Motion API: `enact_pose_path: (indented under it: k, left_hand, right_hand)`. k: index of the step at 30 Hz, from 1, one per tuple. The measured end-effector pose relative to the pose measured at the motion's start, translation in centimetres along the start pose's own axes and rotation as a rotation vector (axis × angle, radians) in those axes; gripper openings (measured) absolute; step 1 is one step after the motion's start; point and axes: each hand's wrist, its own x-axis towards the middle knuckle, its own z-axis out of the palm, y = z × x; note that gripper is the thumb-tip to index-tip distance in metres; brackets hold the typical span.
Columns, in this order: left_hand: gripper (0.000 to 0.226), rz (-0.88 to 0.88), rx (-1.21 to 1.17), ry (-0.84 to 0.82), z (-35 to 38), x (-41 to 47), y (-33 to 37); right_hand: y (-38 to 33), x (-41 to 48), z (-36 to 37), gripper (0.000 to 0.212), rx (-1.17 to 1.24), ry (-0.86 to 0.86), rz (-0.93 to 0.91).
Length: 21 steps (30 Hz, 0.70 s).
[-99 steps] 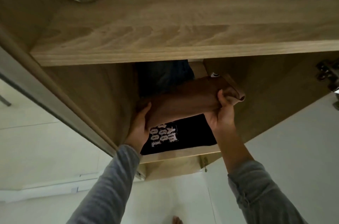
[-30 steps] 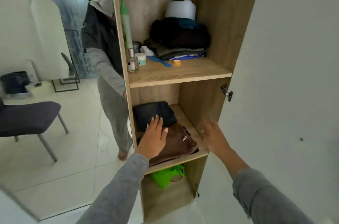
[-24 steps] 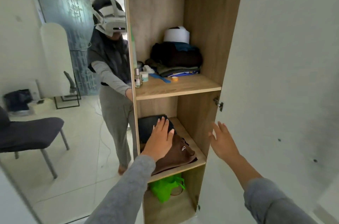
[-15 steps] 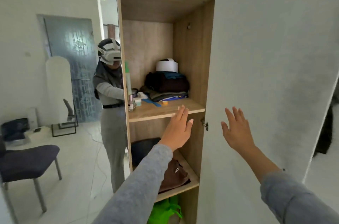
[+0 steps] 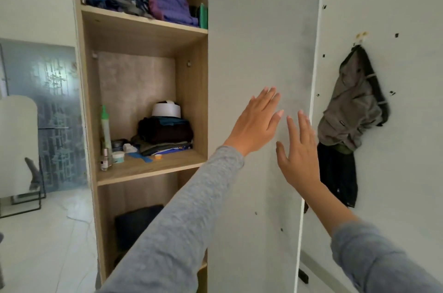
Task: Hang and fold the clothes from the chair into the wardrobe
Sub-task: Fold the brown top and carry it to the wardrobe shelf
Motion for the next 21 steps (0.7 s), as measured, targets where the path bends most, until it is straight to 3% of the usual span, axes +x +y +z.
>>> enact_pose_path:
  k: [6, 9, 12, 15, 21]
  left_hand:
    - [0.049, 0.079, 0.084, -0.044, 4.5, 3.3, 3.2]
    - [0.053, 0.027, 0.139, -0.111, 6.9, 3.6, 2.9]
    - [0.057, -0.041, 0.171, -0.081, 8.4, 3.7, 1.7]
    - [0.062, -0.066, 0.087, -0.081, 8.6, 4.0, 1.8]
    - [0.077, -0.144, -0.043, -0.042, 9.1, 4.0, 4.1]
  right_hand:
    - [3.6, -1.9, 0.3, 0.072, 0.292, -0.142, 0.203]
    - [4.2, -2.4, 2.0, 0.072, 0.481, -0.188, 0.341]
    - [5.4, -2.0, 3.6, 0.056, 0.562, -0.164, 0.524]
    - [6.3, -2.1, 4.4, 0.013, 0.54, -0.14, 0.628]
    - [5.8, -2.7, 3.7, 0.019, 0.483, -0.125, 0.573]
